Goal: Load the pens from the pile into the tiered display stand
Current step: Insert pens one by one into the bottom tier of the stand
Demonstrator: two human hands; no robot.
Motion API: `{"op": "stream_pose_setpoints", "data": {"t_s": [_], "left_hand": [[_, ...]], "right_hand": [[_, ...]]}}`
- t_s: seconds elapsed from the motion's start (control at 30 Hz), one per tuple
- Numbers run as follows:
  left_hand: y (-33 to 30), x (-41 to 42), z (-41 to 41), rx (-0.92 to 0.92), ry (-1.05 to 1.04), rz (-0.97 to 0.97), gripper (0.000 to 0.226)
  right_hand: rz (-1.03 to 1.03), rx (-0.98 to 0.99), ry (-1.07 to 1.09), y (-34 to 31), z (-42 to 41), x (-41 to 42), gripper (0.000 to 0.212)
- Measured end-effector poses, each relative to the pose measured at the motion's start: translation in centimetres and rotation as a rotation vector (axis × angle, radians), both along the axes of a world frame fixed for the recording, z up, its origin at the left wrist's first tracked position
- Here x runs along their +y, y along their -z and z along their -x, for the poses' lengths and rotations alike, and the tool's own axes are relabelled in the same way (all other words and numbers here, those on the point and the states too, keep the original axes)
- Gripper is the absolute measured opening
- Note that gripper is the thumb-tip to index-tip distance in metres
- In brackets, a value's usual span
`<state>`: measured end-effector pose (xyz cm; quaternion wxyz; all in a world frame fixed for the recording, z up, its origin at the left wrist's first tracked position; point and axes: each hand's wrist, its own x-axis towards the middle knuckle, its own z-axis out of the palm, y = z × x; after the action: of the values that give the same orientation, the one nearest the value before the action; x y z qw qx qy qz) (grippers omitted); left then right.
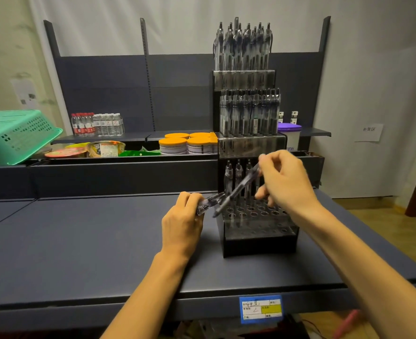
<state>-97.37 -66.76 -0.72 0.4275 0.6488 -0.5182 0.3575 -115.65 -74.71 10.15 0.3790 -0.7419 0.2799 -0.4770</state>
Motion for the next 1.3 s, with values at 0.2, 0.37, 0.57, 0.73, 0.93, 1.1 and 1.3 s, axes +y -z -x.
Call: {"op": "stream_pose_setpoints", "data": {"t_s": [0.2,0.37,0.57,0.73,0.93,1.1,1.3], "left_hand": [[0.0,0.1,0.1,-0.009,0.010,-0.017,0.024],[0.1,-0.1,0.0,0.008,0.003,-0.020,0.033],[0.1,0.0,0.1,0.005,0.002,-0.023,0.036],[0.0,0.0,0.0,-0.005,-0.001,-0.020,0.036],[0.1,0.0,0.1,-0.021,-0.007,-0.026,0.033],[0.1,-0.1,0.1,-0.012,-0.011,-0.032,0.035],[0.1,0.0,0.1,0.002,-0.012,-0.031,0.029]], "right_hand": [[0.049,-0.148,0.074,-1.4,1.0,-1.5,0.018],[0.144,-0.101,0.155,-1.5,1.6,-2.7,0.022],[0.200,-0.122,0.236,-1.1,1.5,-3.2,0.013],[0.251,-0.078,0.246,-1.1,1.7,-3.4,0.011],[0.307,0.082,0.233,-1.2,1.4,-3.2,0.014],[0.254,0.186,0.152,-1.0,0.8,-3.3,0.013],[0.242,0.252,0.141,-1.3,0.7,-3.8,0.013]]}}
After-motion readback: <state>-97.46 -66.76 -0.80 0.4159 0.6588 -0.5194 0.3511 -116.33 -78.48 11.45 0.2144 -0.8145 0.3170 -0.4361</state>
